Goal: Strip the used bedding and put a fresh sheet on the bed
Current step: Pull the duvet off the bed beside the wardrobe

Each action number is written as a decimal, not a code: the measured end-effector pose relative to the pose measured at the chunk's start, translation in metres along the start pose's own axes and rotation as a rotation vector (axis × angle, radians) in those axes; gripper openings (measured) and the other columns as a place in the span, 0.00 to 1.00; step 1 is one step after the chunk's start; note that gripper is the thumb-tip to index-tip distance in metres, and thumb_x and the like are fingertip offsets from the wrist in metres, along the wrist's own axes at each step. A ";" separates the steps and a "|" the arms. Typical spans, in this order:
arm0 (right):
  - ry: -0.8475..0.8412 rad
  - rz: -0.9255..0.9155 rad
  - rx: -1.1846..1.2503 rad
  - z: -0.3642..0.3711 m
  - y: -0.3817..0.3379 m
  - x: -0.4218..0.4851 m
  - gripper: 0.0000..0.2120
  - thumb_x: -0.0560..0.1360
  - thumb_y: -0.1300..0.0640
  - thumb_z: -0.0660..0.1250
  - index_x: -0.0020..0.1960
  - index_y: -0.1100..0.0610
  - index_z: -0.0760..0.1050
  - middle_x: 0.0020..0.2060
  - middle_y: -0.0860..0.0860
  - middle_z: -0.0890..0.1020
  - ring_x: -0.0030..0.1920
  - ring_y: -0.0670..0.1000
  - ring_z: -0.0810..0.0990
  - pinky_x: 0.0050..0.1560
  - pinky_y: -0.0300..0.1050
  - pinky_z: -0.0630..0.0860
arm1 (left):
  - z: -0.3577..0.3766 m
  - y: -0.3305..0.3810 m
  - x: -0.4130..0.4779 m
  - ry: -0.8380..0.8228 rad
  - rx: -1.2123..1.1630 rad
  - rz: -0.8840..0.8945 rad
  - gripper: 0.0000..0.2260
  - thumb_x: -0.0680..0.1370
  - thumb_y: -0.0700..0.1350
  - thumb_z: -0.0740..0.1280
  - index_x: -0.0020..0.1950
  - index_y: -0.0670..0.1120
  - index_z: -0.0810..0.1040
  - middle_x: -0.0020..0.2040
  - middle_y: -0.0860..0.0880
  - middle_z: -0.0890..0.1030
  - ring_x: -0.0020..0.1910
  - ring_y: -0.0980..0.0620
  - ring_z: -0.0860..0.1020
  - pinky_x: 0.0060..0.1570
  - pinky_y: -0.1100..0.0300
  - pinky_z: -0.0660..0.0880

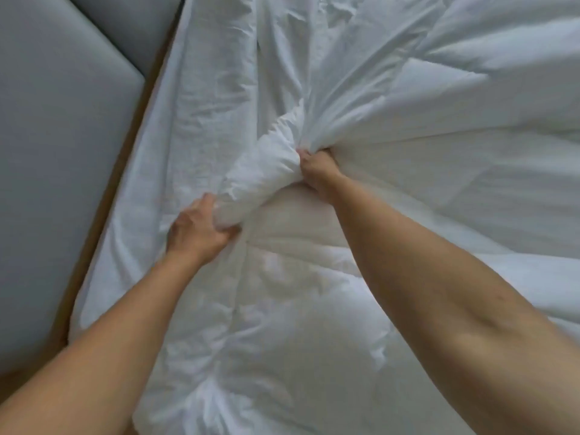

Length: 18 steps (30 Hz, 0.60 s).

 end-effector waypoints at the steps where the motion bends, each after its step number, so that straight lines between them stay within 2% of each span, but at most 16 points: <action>1: -0.025 0.006 -0.025 0.008 0.022 -0.001 0.23 0.82 0.46 0.62 0.69 0.62 0.74 0.67 0.59 0.77 0.68 0.58 0.74 0.68 0.50 0.72 | 0.034 0.002 -0.007 -0.139 0.038 -0.043 0.40 0.66 0.64 0.77 0.71 0.46 0.68 0.65 0.38 0.74 0.64 0.36 0.74 0.61 0.43 0.73; 2: -0.024 -0.022 -0.014 0.012 0.036 -0.005 0.25 0.80 0.43 0.64 0.69 0.59 0.74 0.67 0.55 0.78 0.69 0.55 0.74 0.70 0.50 0.70 | 0.061 0.005 -0.014 -0.199 0.053 -0.077 0.50 0.62 0.68 0.77 0.75 0.48 0.62 0.68 0.40 0.70 0.67 0.37 0.70 0.67 0.44 0.68; 3: -0.028 -0.057 0.039 0.015 0.046 -0.004 0.26 0.78 0.40 0.67 0.68 0.55 0.75 0.66 0.51 0.79 0.68 0.53 0.75 0.71 0.50 0.70 | 0.078 0.008 -0.018 -0.183 0.047 -0.108 0.55 0.58 0.70 0.77 0.77 0.50 0.57 0.69 0.42 0.68 0.68 0.38 0.68 0.70 0.43 0.64; 5: 0.031 -0.097 0.128 0.013 0.053 0.001 0.27 0.72 0.34 0.69 0.64 0.49 0.73 0.61 0.46 0.81 0.66 0.50 0.77 0.70 0.50 0.72 | 0.087 0.011 -0.022 -0.043 0.017 -0.184 0.61 0.54 0.71 0.77 0.78 0.51 0.51 0.72 0.41 0.65 0.70 0.37 0.65 0.75 0.41 0.55; 7: 0.132 -0.165 -0.146 0.004 0.053 -0.004 0.34 0.72 0.31 0.64 0.67 0.53 0.70 0.65 0.53 0.78 0.68 0.57 0.74 0.70 0.52 0.69 | 0.078 0.031 -0.033 0.168 0.035 -0.111 0.61 0.58 0.66 0.78 0.81 0.49 0.46 0.78 0.38 0.57 0.76 0.34 0.58 0.77 0.37 0.45; 9: 0.195 -0.242 -0.596 -0.005 0.062 -0.034 0.37 0.75 0.28 0.55 0.72 0.53 0.67 0.70 0.57 0.72 0.71 0.61 0.68 0.71 0.58 0.61 | 0.075 0.077 -0.064 0.373 -0.045 0.140 0.54 0.64 0.61 0.74 0.82 0.48 0.50 0.81 0.37 0.53 0.79 0.34 0.52 0.76 0.34 0.46; 10: 0.189 -0.279 -0.808 -0.014 0.076 -0.055 0.37 0.75 0.27 0.52 0.74 0.51 0.65 0.74 0.56 0.67 0.74 0.61 0.63 0.73 0.61 0.56 | 0.086 0.107 -0.086 0.347 -0.115 0.281 0.50 0.66 0.63 0.72 0.82 0.50 0.53 0.81 0.39 0.52 0.80 0.35 0.52 0.76 0.32 0.48; 11: 0.174 -0.312 -0.991 -0.029 0.096 -0.078 0.38 0.75 0.28 0.51 0.77 0.49 0.62 0.77 0.56 0.62 0.77 0.60 0.57 0.75 0.64 0.49 | 0.107 0.138 -0.107 0.203 -0.163 0.397 0.47 0.68 0.67 0.69 0.82 0.54 0.55 0.82 0.42 0.52 0.80 0.37 0.51 0.74 0.29 0.50; 12: 0.160 -0.287 -1.147 -0.051 0.123 -0.102 0.39 0.75 0.28 0.52 0.79 0.48 0.57 0.80 0.55 0.56 0.80 0.61 0.50 0.76 0.67 0.43 | 0.137 0.163 -0.127 -0.015 -0.151 0.460 0.47 0.67 0.73 0.66 0.82 0.59 0.53 0.83 0.46 0.50 0.81 0.39 0.49 0.72 0.26 0.51; 13: 0.196 -0.223 -1.252 -0.084 0.153 -0.126 0.41 0.75 0.28 0.53 0.81 0.47 0.53 0.81 0.54 0.52 0.80 0.62 0.46 0.75 0.70 0.38 | 0.167 0.179 -0.145 -0.221 -0.067 0.468 0.48 0.66 0.77 0.62 0.81 0.63 0.48 0.83 0.49 0.45 0.82 0.41 0.45 0.69 0.23 0.50; 14: 0.260 -0.123 -1.313 -0.125 0.183 -0.151 0.42 0.74 0.27 0.53 0.81 0.47 0.52 0.81 0.54 0.50 0.80 0.63 0.44 0.74 0.70 0.35 | 0.190 0.184 -0.155 -0.346 0.050 0.443 0.50 0.65 0.80 0.61 0.80 0.65 0.43 0.83 0.52 0.39 0.81 0.43 0.38 0.68 0.21 0.48; 16: 0.448 0.074 -1.398 -0.222 0.235 -0.205 0.43 0.73 0.24 0.50 0.81 0.47 0.57 0.81 0.55 0.53 0.79 0.66 0.46 0.73 0.71 0.35 | 0.208 0.186 -0.151 -0.403 0.212 0.364 0.52 0.65 0.78 0.64 0.79 0.66 0.37 0.79 0.54 0.28 0.79 0.44 0.30 0.66 0.19 0.47; 18: 0.607 0.280 -1.384 -0.321 0.287 -0.271 0.42 0.73 0.23 0.46 0.79 0.46 0.61 0.80 0.56 0.56 0.78 0.67 0.50 0.74 0.71 0.37 | 0.210 0.192 -0.142 -0.434 0.267 0.291 0.53 0.67 0.74 0.68 0.78 0.66 0.34 0.77 0.53 0.24 0.78 0.42 0.29 0.65 0.18 0.49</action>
Point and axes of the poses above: each hand's wrist, its own x-axis towards the middle knuckle, its own z-axis out of the palm, y = z × x, the point moved 9 cm from there along x, towards the middle knuckle
